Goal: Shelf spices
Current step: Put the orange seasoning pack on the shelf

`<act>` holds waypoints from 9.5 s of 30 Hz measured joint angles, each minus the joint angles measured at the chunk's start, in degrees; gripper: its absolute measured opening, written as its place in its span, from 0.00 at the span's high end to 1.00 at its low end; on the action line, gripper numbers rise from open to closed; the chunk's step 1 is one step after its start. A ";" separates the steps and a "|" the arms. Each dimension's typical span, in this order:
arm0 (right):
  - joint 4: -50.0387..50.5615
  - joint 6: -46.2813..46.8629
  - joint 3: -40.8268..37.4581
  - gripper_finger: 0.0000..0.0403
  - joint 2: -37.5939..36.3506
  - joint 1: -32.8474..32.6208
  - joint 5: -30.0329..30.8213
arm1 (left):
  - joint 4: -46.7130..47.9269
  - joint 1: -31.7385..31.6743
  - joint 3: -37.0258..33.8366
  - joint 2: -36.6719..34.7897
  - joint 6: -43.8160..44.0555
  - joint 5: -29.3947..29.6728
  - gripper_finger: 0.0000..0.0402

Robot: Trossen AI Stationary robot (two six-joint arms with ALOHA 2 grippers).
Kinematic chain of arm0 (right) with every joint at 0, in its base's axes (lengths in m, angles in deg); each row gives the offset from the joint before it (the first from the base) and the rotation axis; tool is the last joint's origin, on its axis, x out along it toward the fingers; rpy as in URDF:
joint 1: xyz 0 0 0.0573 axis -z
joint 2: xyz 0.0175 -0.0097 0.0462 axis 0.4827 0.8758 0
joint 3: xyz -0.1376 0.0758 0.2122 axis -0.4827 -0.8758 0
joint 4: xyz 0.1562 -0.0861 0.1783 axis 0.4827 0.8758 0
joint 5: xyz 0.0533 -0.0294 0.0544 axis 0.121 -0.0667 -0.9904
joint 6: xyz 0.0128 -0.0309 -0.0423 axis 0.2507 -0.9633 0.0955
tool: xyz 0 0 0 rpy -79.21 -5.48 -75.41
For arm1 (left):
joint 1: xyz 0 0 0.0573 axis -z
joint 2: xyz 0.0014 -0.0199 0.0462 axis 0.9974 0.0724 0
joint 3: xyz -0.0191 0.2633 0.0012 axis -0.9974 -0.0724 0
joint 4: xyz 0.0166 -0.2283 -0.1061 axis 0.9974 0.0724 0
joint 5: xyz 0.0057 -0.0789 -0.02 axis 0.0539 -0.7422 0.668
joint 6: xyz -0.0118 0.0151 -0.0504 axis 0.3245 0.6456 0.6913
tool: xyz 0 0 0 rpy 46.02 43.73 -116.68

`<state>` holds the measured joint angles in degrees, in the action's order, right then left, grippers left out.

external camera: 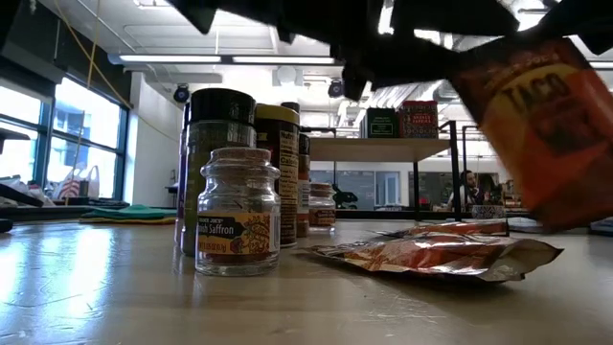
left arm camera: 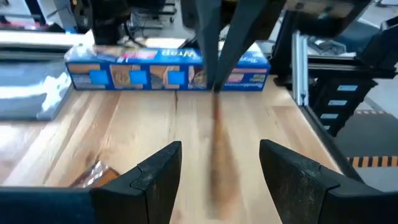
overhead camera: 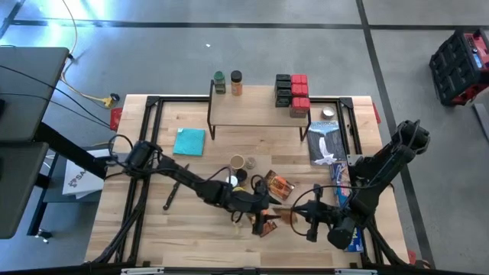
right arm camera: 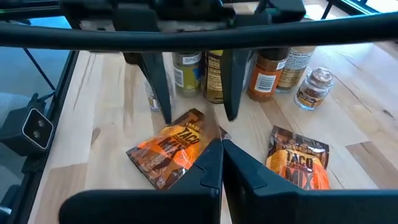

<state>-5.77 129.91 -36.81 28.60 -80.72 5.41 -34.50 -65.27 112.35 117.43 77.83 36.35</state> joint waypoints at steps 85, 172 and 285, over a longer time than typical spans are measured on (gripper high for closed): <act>7.00 11.61 0.04 1.00 -0.09 -0.26 -0.68 | 34.95 -49.13 20.37 -10.42 -28.07 -15.85 1.00; 7.58 12.50 0.03 1.00 -0.07 -0.25 -1.10 | 28.22 -53.35 20.33 -7.80 -48.00 -21.01 1.00; 3.57 29.81 3.60 0.83 11.96 2.25 -26.60 | 45.33 4.52 20.35 -1.11 13.30 7.22 0.83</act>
<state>-2.20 159.72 -33.21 40.57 -78.47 -21.18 10.83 -60.75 132.70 116.32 91.14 43.56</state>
